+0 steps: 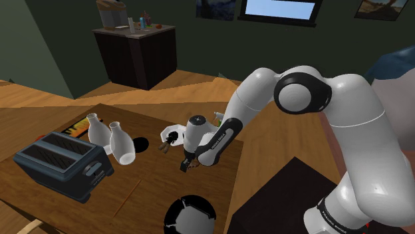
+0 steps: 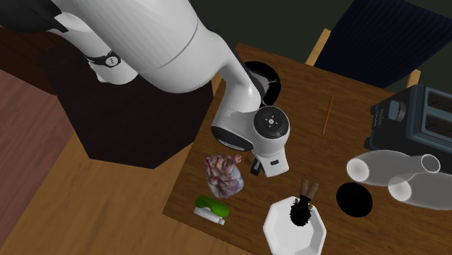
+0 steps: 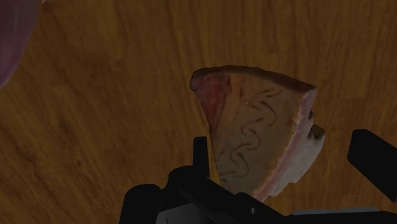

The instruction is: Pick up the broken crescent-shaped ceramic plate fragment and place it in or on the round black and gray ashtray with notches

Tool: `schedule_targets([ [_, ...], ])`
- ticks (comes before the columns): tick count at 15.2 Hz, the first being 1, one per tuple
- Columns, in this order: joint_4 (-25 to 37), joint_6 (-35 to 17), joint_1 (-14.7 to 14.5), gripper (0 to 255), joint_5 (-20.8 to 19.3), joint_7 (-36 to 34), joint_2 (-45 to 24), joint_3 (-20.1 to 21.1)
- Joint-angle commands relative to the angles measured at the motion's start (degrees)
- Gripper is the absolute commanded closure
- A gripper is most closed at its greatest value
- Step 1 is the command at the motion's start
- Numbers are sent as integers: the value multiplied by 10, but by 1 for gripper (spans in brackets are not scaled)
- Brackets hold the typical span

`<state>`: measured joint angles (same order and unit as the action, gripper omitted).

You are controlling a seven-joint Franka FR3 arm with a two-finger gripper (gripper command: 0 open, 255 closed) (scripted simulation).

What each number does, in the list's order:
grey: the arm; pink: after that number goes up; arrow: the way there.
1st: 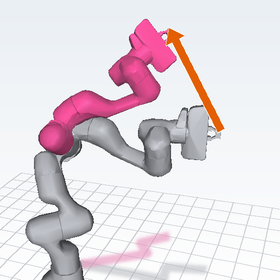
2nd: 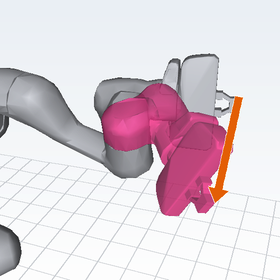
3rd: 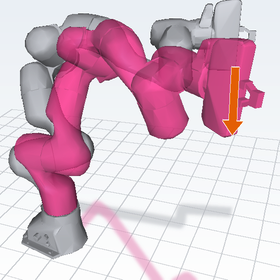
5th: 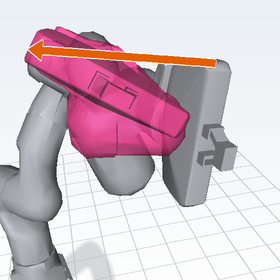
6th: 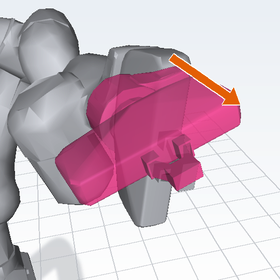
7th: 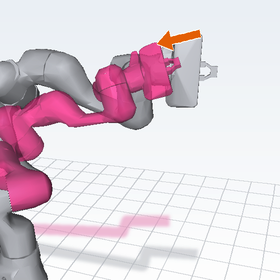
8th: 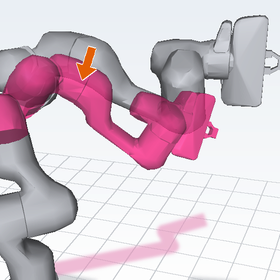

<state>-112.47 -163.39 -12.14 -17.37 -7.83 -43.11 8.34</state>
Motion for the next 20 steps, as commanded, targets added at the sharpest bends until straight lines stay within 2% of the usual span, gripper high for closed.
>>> schedule_targets([
  [1,1,-1,-1,0,0,-1,-2,-1],
  [5,1,-1,-1,0,0,0,-1,-1],
  [6,1,-1,-1,255,0,0,-1,-1],
  [15,1,-1,-1,255,0,-1,-2,-1],
  [20,-15,21,9,255,6,5,34,11],
])
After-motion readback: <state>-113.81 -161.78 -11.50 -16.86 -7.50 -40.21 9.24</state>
